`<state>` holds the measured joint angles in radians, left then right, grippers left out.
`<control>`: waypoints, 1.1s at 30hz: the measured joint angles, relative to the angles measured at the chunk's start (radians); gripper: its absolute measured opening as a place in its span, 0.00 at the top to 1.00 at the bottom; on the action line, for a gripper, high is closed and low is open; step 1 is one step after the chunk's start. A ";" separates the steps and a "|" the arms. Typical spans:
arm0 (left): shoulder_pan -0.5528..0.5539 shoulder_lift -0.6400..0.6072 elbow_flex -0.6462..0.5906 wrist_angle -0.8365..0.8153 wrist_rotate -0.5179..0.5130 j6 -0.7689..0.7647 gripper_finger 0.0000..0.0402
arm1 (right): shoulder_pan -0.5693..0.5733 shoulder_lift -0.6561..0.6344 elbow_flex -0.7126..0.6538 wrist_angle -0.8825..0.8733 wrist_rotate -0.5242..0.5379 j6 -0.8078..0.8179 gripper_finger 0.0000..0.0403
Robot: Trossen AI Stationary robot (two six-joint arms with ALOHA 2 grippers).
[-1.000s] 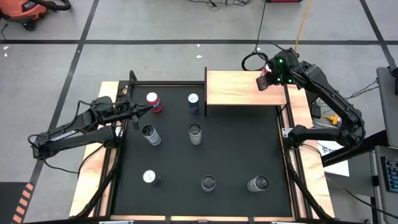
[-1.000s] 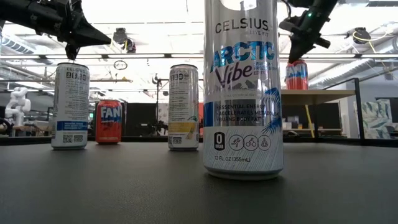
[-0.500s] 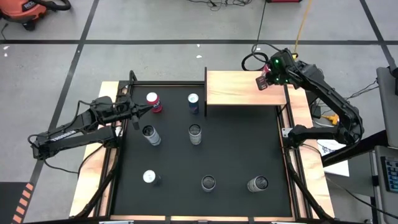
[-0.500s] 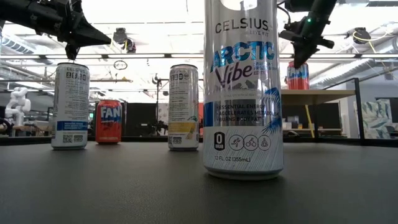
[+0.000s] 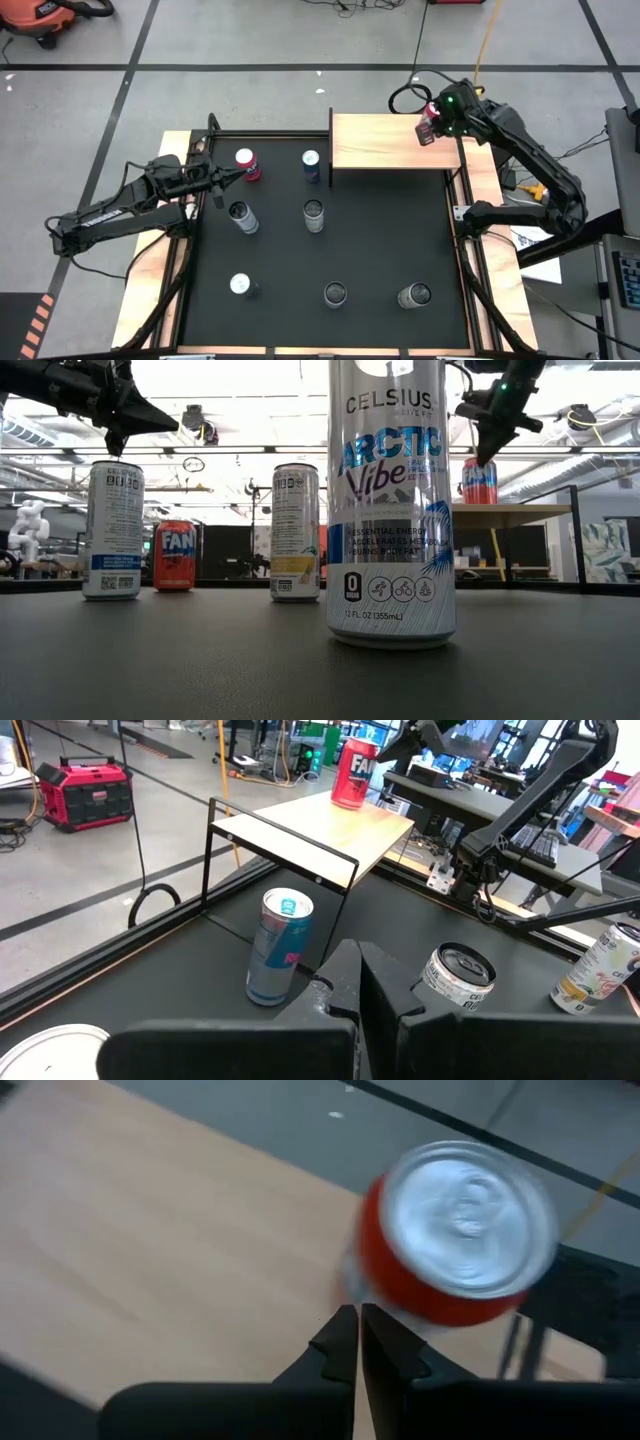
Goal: Place canned beverage on shelf
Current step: Put the right red soda can on the shelf, then put the top blue soda can on the shelf
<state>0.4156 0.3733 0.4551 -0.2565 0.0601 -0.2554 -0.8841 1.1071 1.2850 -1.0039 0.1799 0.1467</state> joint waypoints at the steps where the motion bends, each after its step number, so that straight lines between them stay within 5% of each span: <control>1: 0.000 0.000 0.000 0.000 0.000 0.000 1.00 | 0.000 -0.005 0.000 0.000 -0.026 -0.002 1.00; 13: 0.000 0.000 0.000 0.027 0.000 0.000 1.00 | 0.069 -0.103 0.000 0.005 -0.364 -0.005 1.00; 33: 0.000 0.000 0.000 0.068 0.064 0.031 1.00 | 0.255 -0.244 0.000 0.004 -0.371 0.082 1.00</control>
<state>0.4156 0.3732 0.4553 -0.1883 0.1238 -0.2245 -0.6287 0.8633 1.2850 -0.9997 -0.1909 0.2286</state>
